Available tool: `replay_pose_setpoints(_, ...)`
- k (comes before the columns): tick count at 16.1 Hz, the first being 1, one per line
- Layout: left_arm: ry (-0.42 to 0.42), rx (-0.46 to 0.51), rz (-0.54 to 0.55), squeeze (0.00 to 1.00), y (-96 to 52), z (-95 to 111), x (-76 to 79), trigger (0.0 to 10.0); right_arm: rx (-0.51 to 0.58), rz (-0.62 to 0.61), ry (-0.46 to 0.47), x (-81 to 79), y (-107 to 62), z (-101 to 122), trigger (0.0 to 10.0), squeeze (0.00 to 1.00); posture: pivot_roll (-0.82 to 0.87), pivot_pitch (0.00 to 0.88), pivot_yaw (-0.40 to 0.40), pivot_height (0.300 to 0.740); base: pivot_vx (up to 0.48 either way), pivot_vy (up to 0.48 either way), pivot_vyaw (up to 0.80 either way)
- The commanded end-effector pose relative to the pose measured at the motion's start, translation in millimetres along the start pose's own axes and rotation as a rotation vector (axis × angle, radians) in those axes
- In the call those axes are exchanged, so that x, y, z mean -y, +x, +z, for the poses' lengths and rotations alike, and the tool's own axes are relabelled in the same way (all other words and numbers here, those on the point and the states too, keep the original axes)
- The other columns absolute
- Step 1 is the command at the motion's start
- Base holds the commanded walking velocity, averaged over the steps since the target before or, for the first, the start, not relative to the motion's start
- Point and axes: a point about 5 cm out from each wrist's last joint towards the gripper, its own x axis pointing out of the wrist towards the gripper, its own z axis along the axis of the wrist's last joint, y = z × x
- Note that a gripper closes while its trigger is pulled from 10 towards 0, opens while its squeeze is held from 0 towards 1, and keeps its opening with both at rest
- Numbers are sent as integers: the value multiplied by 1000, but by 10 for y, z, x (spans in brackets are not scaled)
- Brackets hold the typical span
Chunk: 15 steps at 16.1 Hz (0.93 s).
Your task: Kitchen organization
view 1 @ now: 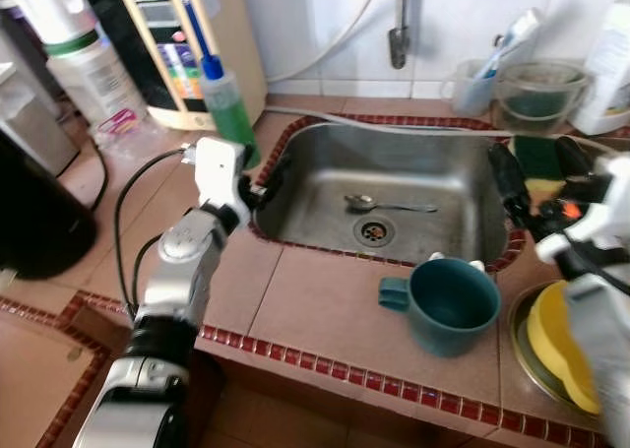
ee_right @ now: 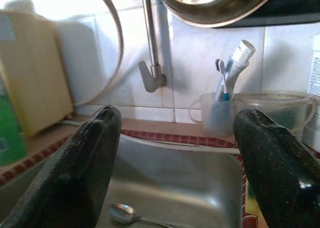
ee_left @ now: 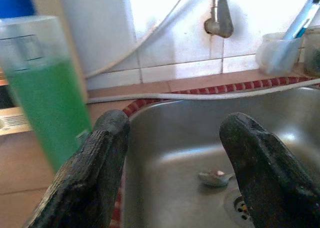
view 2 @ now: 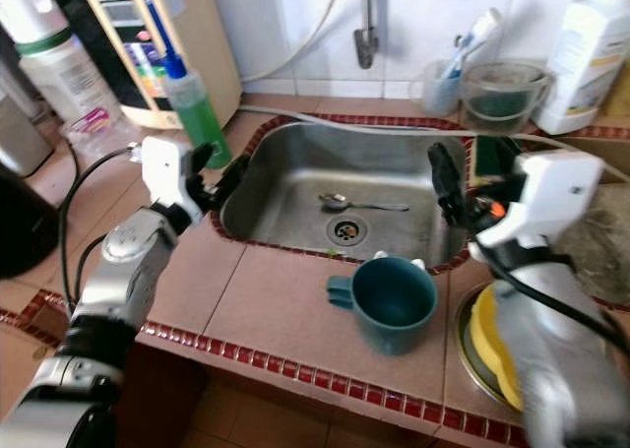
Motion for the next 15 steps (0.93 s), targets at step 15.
replay_pose_setpoints(15, -49, 96, 9, 0, -126, 243, -85, 10000, 111, -80, -47, -32, 223, -134, 10000, 0, -236, 10, 123, 740, 0, -278, 0)
